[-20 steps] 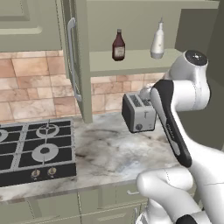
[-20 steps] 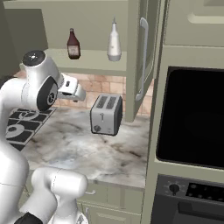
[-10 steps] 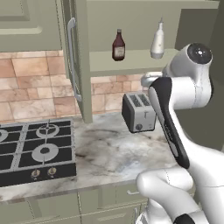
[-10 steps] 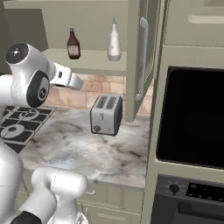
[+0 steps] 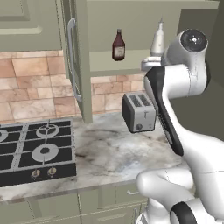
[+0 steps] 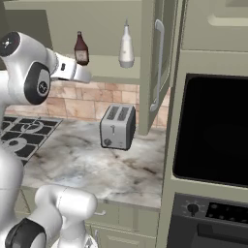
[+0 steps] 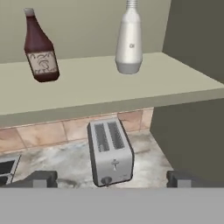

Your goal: Take 2 condiments from the cabinet and move them on the counter near the stove.Make sure the condiments are lined up with each other, next to each other.

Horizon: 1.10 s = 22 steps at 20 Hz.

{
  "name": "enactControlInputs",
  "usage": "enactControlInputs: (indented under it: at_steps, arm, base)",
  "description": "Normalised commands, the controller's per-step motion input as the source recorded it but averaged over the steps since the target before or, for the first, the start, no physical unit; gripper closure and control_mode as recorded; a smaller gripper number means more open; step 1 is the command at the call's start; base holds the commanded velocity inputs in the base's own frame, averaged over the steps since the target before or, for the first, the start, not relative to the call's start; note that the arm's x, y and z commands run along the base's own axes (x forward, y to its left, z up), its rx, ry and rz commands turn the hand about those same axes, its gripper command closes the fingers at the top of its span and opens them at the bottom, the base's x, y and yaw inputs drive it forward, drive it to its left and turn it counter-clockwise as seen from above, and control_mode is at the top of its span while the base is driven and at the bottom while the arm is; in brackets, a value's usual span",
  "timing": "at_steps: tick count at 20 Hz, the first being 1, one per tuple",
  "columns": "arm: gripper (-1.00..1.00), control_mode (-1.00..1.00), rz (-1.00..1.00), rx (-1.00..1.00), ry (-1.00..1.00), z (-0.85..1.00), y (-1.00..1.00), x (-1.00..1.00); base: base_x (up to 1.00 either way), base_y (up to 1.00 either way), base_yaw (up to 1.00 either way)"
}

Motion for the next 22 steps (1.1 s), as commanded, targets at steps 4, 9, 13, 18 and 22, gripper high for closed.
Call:
enactControlInputs:
  at_steps: [4,9,13,18,22]
  arm:
    - [-1.0,-1.0,0.0,0.0,-0.11,0.27,-0.19,0.44]
    - [-1.0,-1.0,-0.01,0.0,-0.11,0.22,-0.17,0.53]
    - [-1.0,-1.0,-0.05,0.0,-0.11,0.26,-0.23,0.51]
    - [-1.0,-1.0,-0.09,-0.01,-0.05,0.23,-0.26,0.48]
    - [-1.0,-1.0,-0.07,-0.02,-0.02,0.17,-0.26,0.46]
  base:
    - [0.0,0.0,0.0]
    - [0.0,0.0,0.0]
    - [0.0,0.0,0.0]
    - [0.0,0.0,0.0]
    - [0.0,0.0,0.0]
